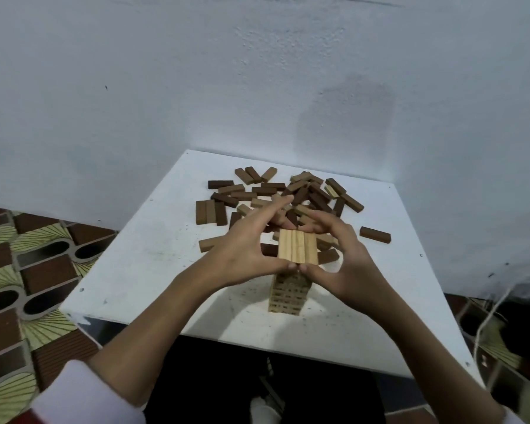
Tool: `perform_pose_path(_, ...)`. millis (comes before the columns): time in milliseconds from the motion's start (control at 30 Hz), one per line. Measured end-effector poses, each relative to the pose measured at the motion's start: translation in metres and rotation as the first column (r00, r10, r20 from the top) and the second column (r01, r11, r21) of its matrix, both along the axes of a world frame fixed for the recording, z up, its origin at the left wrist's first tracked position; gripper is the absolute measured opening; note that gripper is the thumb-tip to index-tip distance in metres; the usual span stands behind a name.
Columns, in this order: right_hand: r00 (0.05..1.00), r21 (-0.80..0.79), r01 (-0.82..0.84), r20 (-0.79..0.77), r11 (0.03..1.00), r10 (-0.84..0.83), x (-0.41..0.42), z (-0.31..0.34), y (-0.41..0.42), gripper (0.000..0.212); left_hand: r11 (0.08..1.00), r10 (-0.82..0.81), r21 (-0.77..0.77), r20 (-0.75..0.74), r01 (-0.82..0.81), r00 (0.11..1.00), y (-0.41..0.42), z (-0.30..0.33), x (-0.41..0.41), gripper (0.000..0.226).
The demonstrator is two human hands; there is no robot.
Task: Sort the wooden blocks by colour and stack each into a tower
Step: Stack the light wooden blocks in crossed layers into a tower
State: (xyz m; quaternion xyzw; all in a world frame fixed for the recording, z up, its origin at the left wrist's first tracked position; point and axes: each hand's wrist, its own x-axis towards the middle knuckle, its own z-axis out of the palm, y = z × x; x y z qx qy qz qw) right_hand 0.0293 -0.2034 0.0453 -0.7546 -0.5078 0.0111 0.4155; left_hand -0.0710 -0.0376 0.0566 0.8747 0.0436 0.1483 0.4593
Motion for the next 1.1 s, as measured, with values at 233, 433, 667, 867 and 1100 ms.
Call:
perform_pose_path(233, 0.997, -0.003, 0.002, -0.078, 1.000, -0.002, 0.006, -0.011, -0.005, 0.075, 1.000, -0.007, -0.007, -0.041, 0.006, 0.999, -0.005, -0.010, 0.005, 0.092)
perform_pose_path(433, 0.996, -0.023, 0.014, -0.093, 1.000, -0.017, 0.010, -0.018, -0.003, 0.076, 1.000, -0.010, -0.001, -0.074, 0.010, 0.997, -0.003, -0.015, 0.008, 0.092)
perform_pose_path(667, 0.993, -0.049, -0.001, -0.121, 0.999, -0.005, 0.013, -0.022, -0.006, 0.085, 1.000, -0.022, -0.007, -0.094, 0.022, 0.995, -0.002, -0.018, 0.006, 0.095)
perform_pose_path(867, 0.990, -0.069, 0.009, -0.141, 0.998, -0.018, 0.013, -0.023, -0.006, 0.084, 1.000, -0.020, -0.019, -0.097, 0.018, 0.995, -0.004, -0.019, 0.007, 0.093)
perform_pose_path(1100, 0.986, -0.048, 0.002, -0.164, 0.999, -0.010, 0.012, -0.021, -0.004, 0.082, 1.000, -0.024, -0.007, -0.088, 0.024, 0.996, -0.004, -0.018, 0.008, 0.089)
